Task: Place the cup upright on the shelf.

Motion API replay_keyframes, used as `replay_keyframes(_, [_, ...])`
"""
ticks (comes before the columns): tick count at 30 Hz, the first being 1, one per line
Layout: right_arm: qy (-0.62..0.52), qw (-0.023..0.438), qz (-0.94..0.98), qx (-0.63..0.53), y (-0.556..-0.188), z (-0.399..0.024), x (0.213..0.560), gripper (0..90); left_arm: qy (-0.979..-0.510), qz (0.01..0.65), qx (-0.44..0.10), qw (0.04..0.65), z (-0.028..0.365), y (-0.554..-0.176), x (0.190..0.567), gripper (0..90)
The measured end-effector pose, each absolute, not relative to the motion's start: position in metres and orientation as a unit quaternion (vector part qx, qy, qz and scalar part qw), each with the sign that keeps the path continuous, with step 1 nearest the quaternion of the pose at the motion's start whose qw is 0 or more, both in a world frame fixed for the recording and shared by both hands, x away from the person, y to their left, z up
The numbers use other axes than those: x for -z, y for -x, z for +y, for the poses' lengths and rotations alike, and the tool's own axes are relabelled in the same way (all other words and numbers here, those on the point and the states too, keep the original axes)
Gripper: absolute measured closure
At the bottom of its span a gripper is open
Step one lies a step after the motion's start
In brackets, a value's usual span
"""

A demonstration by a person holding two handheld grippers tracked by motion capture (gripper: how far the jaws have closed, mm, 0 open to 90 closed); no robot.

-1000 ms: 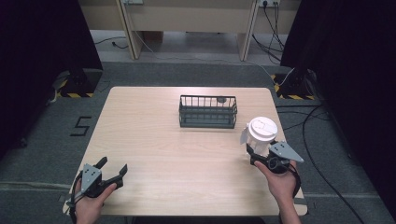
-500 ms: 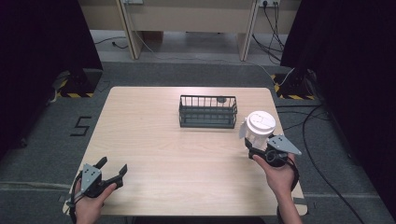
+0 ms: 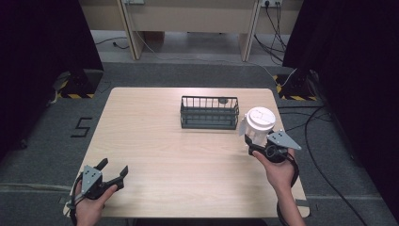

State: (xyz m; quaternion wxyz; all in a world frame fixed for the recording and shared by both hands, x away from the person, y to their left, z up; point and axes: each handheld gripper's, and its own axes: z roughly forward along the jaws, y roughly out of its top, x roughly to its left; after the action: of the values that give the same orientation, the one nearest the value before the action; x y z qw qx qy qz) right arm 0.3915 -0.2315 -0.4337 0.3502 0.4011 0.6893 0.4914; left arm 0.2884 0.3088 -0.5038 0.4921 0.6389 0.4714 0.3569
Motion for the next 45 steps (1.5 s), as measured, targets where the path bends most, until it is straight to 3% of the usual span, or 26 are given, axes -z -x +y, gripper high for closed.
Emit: replay_keyframes(45, [-0.395, 0.351, 0.683, -0.504, -0.424, -0.207, 0.410, 18.6, -0.637, 0.472, -0.356, 0.494, 0.309, -0.289, 0.504, 16.4])
